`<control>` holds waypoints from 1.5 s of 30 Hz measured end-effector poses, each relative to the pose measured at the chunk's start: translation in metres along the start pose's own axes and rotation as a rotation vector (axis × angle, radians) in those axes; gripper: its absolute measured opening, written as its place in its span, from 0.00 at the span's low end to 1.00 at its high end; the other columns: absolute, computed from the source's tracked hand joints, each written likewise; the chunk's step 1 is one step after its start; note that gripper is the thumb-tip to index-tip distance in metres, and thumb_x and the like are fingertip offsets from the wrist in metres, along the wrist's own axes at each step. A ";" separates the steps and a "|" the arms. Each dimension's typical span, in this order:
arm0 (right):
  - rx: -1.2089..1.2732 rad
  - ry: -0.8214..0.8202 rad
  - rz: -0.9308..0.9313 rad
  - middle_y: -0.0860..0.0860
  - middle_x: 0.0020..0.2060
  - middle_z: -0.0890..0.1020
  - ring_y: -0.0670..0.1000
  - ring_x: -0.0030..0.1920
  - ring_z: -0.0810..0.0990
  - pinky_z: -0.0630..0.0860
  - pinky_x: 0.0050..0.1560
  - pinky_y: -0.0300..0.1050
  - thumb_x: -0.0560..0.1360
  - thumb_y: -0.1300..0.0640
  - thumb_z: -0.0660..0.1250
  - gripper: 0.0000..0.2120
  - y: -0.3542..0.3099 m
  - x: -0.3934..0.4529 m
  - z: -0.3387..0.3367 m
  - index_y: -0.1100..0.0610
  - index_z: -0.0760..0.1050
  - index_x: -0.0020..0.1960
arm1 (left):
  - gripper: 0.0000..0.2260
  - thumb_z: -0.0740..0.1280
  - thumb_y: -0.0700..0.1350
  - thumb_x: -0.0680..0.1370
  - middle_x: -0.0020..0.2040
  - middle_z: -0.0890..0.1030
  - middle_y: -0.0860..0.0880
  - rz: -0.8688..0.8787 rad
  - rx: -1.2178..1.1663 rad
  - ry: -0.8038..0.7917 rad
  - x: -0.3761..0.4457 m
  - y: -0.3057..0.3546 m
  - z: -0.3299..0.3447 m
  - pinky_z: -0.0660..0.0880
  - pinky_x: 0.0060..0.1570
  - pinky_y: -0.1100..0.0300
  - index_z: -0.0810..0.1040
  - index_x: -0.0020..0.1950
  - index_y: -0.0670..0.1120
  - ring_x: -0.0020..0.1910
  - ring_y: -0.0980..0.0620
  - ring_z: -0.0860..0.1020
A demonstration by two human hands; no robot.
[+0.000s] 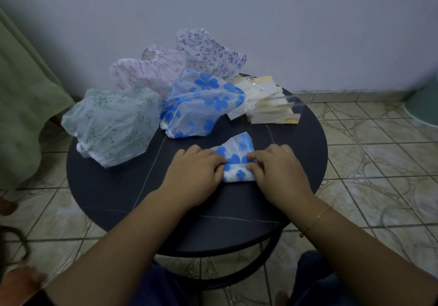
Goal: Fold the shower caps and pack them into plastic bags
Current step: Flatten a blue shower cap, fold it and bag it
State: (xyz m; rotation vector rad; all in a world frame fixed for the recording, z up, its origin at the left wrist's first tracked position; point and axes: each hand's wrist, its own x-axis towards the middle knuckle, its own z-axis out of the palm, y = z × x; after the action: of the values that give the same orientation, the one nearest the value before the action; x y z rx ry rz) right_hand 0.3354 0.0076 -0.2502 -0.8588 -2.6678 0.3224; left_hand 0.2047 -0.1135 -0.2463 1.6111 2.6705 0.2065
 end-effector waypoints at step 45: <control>0.363 -0.198 0.262 0.48 0.49 0.75 0.53 0.61 0.67 0.65 0.63 0.51 0.81 0.51 0.55 0.08 0.020 0.049 0.001 0.50 0.73 0.49 | 0.17 0.62 0.59 0.77 0.61 0.71 0.60 0.202 -0.112 -0.092 -0.002 -0.014 -0.006 0.61 0.56 0.60 0.70 0.66 0.63 0.59 0.57 0.66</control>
State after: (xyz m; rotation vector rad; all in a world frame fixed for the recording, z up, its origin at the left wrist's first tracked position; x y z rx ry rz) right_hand 0.3082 0.0523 -0.2456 -1.1001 -2.5446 0.9662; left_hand 0.1930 -0.1225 -0.2421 1.8064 2.3835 0.2716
